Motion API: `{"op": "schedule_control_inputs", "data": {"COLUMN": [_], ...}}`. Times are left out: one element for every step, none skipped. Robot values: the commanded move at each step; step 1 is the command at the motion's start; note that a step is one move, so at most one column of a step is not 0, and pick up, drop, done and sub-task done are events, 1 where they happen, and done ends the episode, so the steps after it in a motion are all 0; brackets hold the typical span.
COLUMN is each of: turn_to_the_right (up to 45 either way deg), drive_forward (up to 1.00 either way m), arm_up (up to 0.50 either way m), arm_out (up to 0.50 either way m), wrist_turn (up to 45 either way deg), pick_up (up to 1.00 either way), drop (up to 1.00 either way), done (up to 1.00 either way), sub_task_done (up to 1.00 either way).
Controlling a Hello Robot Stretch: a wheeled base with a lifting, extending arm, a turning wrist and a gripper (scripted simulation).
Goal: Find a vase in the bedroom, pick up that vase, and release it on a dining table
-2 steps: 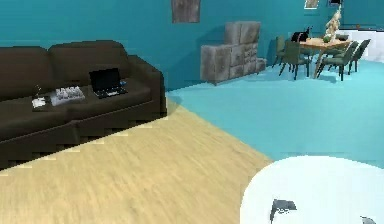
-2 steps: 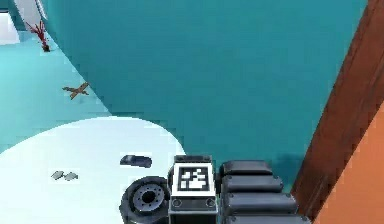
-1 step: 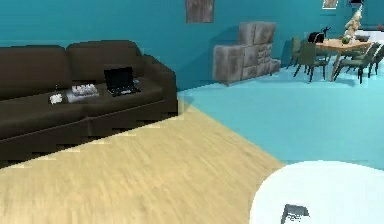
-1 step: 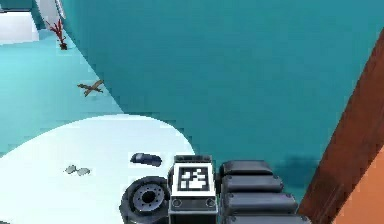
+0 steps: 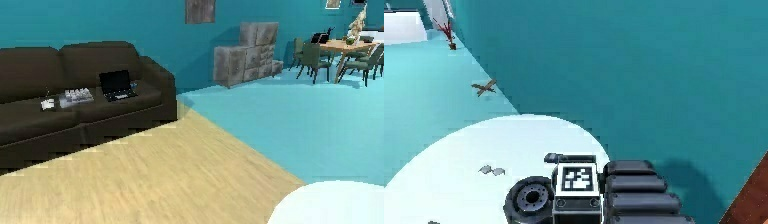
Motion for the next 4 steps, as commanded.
{"op": "schedule_control_inputs", "data": {"turn_to_the_right": [39.0, -39.0, 0.0, 0.0], "drive_forward": [0.00, 0.00, 0.00, 0.00], "arm_up": [0.00, 0.00, 0.00, 0.00], "arm_out": [0.00, 0.00, 0.48, 0.00], "wrist_turn": [0.0, 0.0, 0.0, 39.0], "pick_up": [0.00, 0.00, 0.00, 0.00], "drop": [0.00, 0.00, 0.00, 0.00], "done": [0.00, 0.00, 0.00, 0.00], "sub_task_done": [0.00, 0.00, 0.00, 0.00]}}
